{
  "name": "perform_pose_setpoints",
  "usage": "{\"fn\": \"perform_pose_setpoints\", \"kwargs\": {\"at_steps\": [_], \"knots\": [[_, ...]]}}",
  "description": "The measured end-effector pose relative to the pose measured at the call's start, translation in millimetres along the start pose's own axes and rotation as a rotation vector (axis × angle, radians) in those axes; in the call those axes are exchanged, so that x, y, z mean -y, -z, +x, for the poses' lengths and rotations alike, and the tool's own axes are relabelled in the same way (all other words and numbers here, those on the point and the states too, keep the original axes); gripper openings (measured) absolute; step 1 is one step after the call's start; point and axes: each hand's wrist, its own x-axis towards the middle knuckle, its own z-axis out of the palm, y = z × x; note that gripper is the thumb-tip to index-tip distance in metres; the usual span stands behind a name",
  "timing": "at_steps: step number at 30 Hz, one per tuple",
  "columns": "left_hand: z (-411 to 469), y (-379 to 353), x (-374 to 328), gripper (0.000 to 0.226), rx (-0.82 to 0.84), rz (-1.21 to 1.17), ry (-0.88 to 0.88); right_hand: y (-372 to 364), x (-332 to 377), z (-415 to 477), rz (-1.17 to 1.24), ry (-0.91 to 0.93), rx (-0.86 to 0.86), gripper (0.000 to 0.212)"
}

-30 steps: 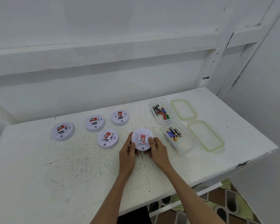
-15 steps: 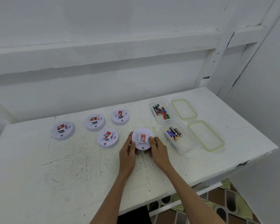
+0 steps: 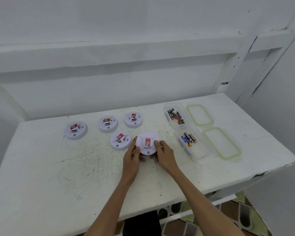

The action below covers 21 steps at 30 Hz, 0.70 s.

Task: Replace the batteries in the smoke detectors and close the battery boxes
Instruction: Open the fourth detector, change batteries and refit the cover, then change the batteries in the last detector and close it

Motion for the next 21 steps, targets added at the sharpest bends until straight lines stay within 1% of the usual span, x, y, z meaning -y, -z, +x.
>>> {"fn": "perform_pose_setpoints", "kwargs": {"at_steps": [6, 7, 10, 12, 15, 18, 21], "knots": [[-14, 73, -3, 0.047, -0.078, 0.029, -0.047, -57, 24, -11, -0.021, 0.026, 0.15, 0.045], [-18, 85, -4, 0.051, -0.076, 0.066, -0.061, -68, 30, -13, -0.034, 0.023, 0.18, 0.044], [-28, 119, -8, 0.073, -0.092, 0.164, -0.098, -105, 46, -17, -0.095, 0.024, 0.264, 0.044], [-27, 135, -8, 0.079, -0.14, 0.196, -0.117, -124, 53, -19, -0.099, 0.025, 0.32, 0.042], [-21, 163, -3, 0.087, -0.236, 0.32, -0.141, -151, 63, -23, -0.081, 0.024, 0.404, 0.042], [-11, 184, 8, 0.082, -0.283, 0.472, -0.167, -169, 68, -19, -0.172, 0.052, 0.449, 0.044], [2, 198, 16, 0.077, -0.283, 0.559, -0.178, -182, 70, -15, -0.261, 0.078, 0.478, 0.049]]}}
